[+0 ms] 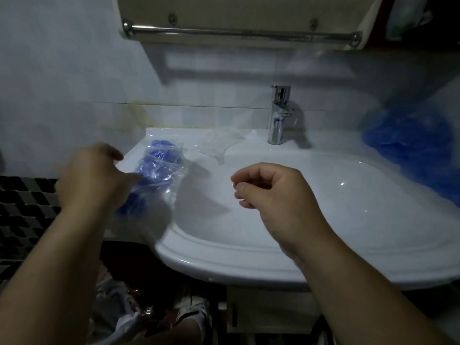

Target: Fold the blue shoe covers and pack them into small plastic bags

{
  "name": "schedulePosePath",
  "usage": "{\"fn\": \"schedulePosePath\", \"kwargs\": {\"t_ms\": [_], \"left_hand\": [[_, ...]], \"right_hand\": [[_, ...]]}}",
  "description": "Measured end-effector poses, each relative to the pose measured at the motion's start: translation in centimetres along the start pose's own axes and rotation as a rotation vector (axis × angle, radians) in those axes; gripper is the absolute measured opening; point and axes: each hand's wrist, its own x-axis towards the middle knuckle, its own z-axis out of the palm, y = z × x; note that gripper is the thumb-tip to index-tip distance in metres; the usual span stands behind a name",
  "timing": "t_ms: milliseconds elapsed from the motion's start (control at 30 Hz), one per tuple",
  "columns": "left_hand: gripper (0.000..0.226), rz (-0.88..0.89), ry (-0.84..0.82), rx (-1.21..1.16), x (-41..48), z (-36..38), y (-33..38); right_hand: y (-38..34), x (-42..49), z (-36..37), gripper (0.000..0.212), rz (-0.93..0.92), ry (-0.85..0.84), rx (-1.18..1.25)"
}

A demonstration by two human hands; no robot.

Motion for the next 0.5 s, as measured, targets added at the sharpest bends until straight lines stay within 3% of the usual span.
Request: {"fn": "schedulePosePath", "kwargs": {"t_ms": [133, 300, 500], "left_hand": [[0.030, 0.184, 0.120, -0.152, -2.4, -0.3, 5.1], [0.029, 0.503, -0.241, -0.275, -8.2, 5.2, 14.8], [0.047, 0.650, -0.521, -0.252, -13.3, 10.0, 21.3]], "right_hand": [[0.2, -0.3, -2.6, 0.017, 0.017, 0.028, -0.057], [1.8, -0.2, -9.7, 0.016, 0.122, 0.253, -0.363], [5.1, -0.2, -22.3, 0.028, 0.314, 0.495, -0.816]]}}
